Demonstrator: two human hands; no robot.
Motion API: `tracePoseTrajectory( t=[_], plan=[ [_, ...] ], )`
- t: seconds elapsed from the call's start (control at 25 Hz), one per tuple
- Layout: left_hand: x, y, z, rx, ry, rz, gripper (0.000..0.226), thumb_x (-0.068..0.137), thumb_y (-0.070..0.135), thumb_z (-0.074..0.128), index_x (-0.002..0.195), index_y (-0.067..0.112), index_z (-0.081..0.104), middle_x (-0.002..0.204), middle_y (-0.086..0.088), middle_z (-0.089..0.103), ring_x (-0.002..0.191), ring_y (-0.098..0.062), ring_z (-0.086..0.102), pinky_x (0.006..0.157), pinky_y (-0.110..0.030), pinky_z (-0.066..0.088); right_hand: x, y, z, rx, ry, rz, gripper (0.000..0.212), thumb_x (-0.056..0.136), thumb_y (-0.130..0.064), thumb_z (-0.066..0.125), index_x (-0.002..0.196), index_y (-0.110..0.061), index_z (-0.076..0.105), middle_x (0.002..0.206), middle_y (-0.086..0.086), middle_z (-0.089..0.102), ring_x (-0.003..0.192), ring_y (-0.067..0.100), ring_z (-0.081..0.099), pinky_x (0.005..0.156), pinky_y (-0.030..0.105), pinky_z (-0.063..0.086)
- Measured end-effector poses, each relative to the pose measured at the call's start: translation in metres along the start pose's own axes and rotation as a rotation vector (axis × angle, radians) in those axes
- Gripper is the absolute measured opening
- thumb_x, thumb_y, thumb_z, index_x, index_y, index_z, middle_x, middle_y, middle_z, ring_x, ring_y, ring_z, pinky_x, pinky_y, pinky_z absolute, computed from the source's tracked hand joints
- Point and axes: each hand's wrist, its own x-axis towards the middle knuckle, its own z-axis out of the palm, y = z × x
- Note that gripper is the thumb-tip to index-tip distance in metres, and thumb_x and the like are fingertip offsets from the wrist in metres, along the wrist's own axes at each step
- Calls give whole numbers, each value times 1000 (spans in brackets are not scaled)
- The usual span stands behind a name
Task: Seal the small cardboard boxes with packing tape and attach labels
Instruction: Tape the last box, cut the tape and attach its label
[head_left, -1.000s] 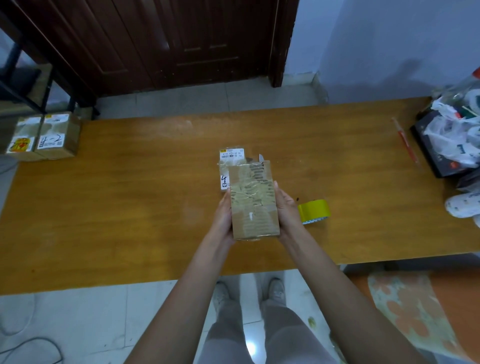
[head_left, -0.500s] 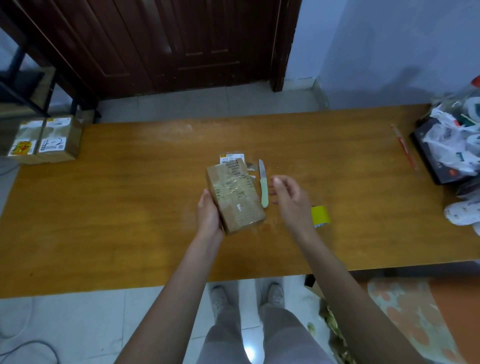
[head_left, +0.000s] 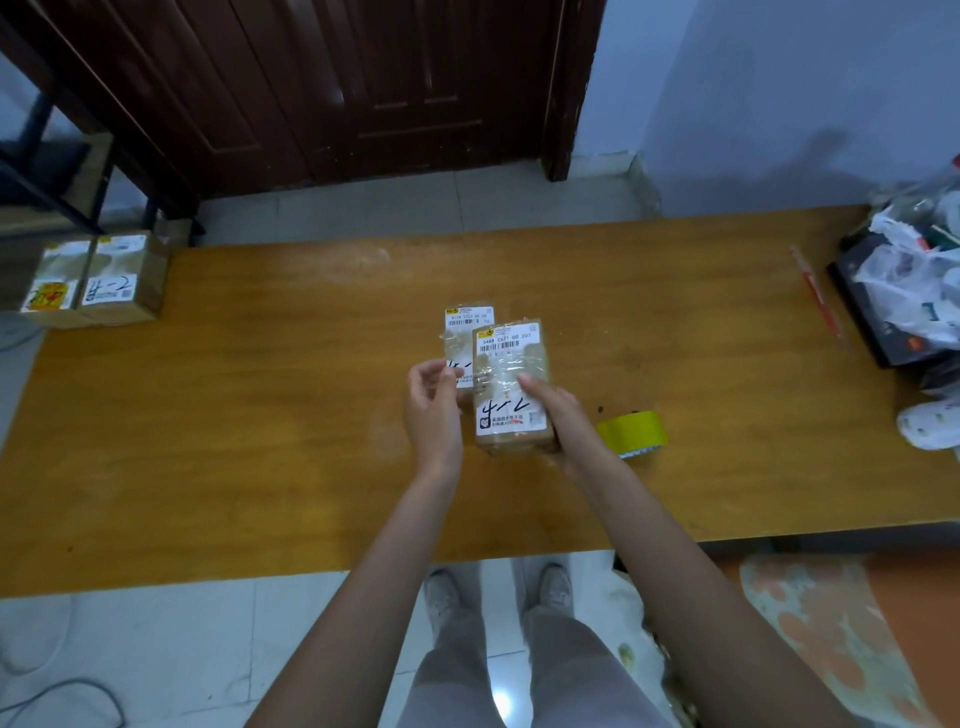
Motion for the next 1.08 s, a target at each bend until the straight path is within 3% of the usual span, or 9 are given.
tracePoseTrajectory(
  t=[0.08,0.2,0.32,0.44,0.68,0.8,0.92,1.08],
  plan=[
    [2,-4,0,144,-98,-108,25,96,38,56,111,18,52,104,3,64,91,-14,63,66,-19,47,2,4,-5,-5,-27,18,54,82,-39,70,124,-6,58,112,17,69,99,34,68,86,48,55],
    [2,-9,7,149,-307,-287,43,93,44,59,121,12,52,112,-7,68,90,-16,68,66,-24,53,1,6,-6,-66,-34,-4,47,86,-38,65,122,-8,60,111,15,70,100,32,68,85,47,54],
    [-3,-19,12,164,-315,-220,38,93,35,62,126,17,53,119,-6,68,95,-17,69,78,-33,58,-2,5,-2,-195,43,-78,41,77,-52,73,104,-21,67,94,-1,75,84,17,73,67,31,59],
    [-10,-30,16,136,-283,-173,37,94,29,61,126,15,49,120,-8,65,103,-25,67,90,-49,55,-3,8,4,-319,197,-118,41,72,-62,72,87,-23,71,80,-4,75,74,13,73,65,31,59],
    [-11,-38,14,377,-154,-64,43,94,58,47,107,18,47,98,-6,68,82,-21,69,73,-46,59,-13,16,8,-683,171,-315,50,90,-64,46,85,-21,70,68,-1,71,59,11,68,53,29,52],
    [-12,-44,9,461,-165,15,44,97,59,37,103,17,48,97,-9,67,83,-25,69,74,-50,57,-15,21,6,-754,216,-350,57,94,-61,41,70,-16,66,61,-1,68,54,11,65,50,29,49],
    [-14,-51,5,498,-171,30,57,98,60,28,102,10,55,94,-10,68,83,-27,67,72,-45,56,-14,30,5,-818,260,-368,70,98,-58,31,62,-5,61,59,8,65,56,23,63,51,34,46],
    [-18,-63,-2,548,-207,13,64,101,54,25,97,2,62,87,-14,68,78,-30,66,65,-36,51,-10,46,2,-858,237,-293,73,100,-57,17,59,-12,57,60,7,64,59,20,62,59,36,49]
  ],
)
